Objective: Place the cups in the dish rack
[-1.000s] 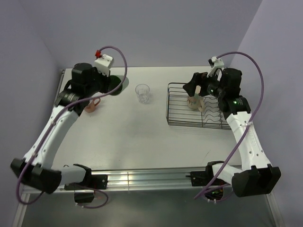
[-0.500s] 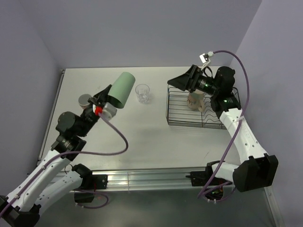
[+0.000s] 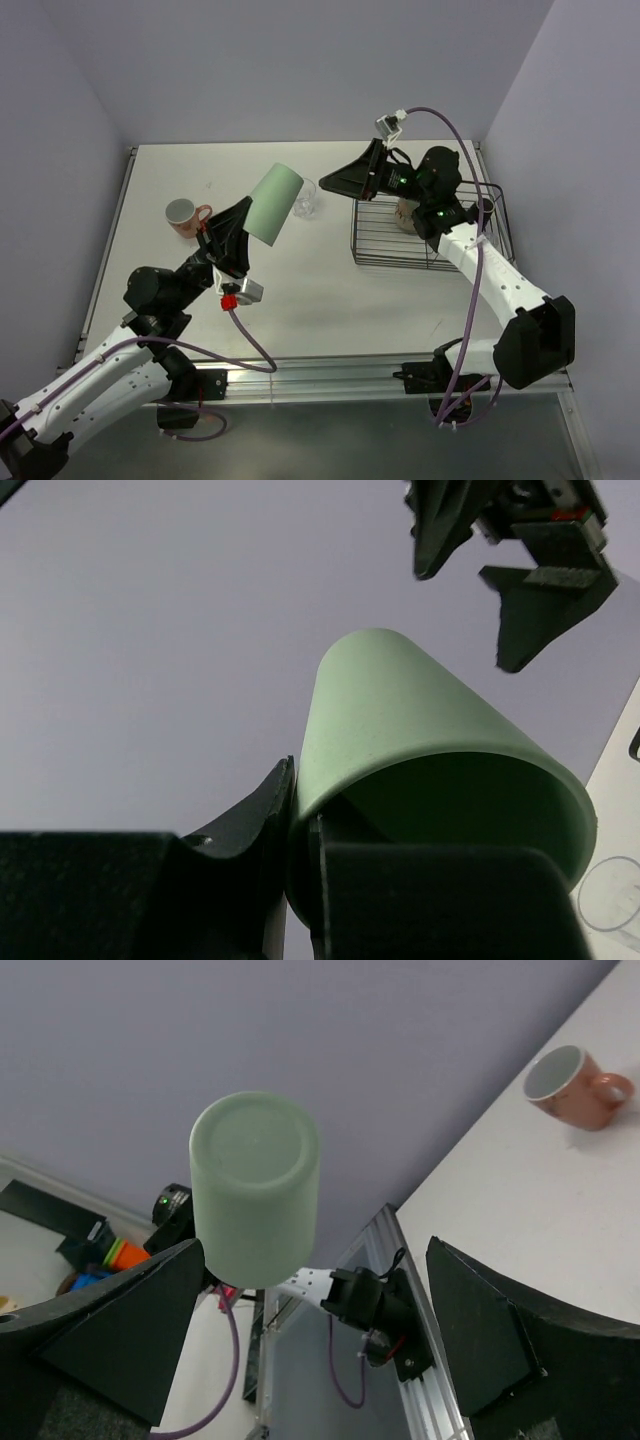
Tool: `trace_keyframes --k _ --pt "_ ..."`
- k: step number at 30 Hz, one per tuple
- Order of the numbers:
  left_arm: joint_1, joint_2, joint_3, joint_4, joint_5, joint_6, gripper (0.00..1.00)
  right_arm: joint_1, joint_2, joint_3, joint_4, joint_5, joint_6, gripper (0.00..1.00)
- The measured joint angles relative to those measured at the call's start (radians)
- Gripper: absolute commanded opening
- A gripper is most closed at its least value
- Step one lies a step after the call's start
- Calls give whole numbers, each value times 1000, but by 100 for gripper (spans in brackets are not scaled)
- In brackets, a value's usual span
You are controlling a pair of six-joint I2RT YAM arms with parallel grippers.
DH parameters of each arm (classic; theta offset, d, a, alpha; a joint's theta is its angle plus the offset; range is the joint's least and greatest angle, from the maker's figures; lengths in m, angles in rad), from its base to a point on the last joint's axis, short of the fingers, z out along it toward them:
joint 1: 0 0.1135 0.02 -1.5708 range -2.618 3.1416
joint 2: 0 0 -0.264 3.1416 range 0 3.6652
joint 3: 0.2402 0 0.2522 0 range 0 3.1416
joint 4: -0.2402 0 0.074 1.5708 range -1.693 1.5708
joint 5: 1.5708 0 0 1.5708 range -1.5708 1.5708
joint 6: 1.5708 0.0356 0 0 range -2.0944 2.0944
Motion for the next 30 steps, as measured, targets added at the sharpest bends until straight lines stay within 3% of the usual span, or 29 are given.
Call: trace_keyframes --k 8,30 --pt "-63 -1 -21 8 16 79 0 89 51 0 130 -32 82 100" --pt "-117 -16 -44 -10 56 185 0 157 64 32 178 -89 83 97"
